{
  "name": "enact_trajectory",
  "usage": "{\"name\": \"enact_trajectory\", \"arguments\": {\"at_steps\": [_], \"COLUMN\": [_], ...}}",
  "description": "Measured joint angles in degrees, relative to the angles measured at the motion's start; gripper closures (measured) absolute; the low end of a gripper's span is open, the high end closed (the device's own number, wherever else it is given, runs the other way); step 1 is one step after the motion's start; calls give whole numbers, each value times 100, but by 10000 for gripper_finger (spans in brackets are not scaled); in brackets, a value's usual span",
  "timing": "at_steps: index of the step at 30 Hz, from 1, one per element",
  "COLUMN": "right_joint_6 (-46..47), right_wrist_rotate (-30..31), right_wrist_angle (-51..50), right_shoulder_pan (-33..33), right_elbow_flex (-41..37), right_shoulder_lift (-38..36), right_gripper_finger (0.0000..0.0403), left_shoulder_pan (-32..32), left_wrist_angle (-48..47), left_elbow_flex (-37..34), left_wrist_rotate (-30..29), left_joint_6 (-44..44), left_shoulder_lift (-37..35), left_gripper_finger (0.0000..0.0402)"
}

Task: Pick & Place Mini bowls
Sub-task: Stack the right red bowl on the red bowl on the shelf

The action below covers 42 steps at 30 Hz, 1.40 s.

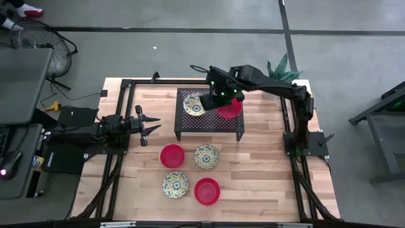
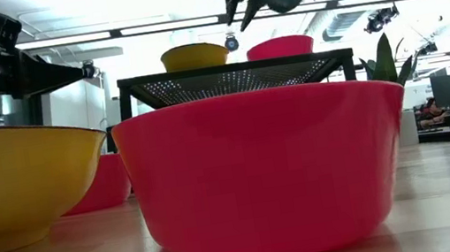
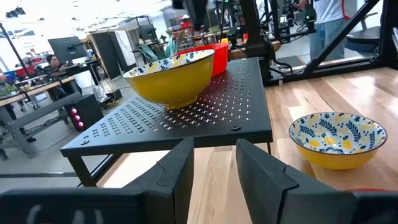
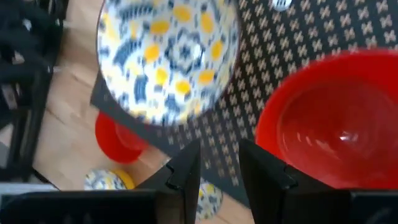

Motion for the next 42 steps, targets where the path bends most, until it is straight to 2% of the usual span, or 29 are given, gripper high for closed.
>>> {"name": "enact_trajectory", "arguments": {"at_steps": [10, 15, 21, 26, 31, 35, 39, 42], "right_joint_6": [-1283, -2476, -3537, -4200, -4673, -5258, -5749, -5688], "right_wrist_rotate": [239, 513, 770, 885, 911, 1115, 852, 704], "right_wrist_angle": [-652, -1025, -1037, -874, -60, 1188, 2585, 3221], "right_shoulder_pan": [1280, 2031, 2887, 3535, 3996, 4202, 4310, 4337], "right_elbow_flex": [0, 0, -24, -385, -1003, -1651, -2372, -2792], "right_shoulder_lift": [-133, -133, -131, -131, -131, -129, -124, -124], "right_gripper_finger": [304, 304, 304, 304, 304, 304, 304, 304], "left_shoulder_pan": [0, 0, 0, 0, 0, 0, 0, 0], "left_wrist_angle": [-2, 0, 0, -1, 0, -1, 0, 0], "left_elbow_flex": [0, 0, 0, 0, 0, 0, 0, 0], "left_wrist_rotate": [0, 0, 0, 0, 0, 0, 0, 0], "left_joint_6": [0, -2, 0, 0, 0, -1, -2, -2], "left_shoulder_lift": [0, -2, -1, -1, -2, -2, -2, -2], "left_gripper_finger": [284, 284, 284, 284, 284, 284, 284, 284]}}
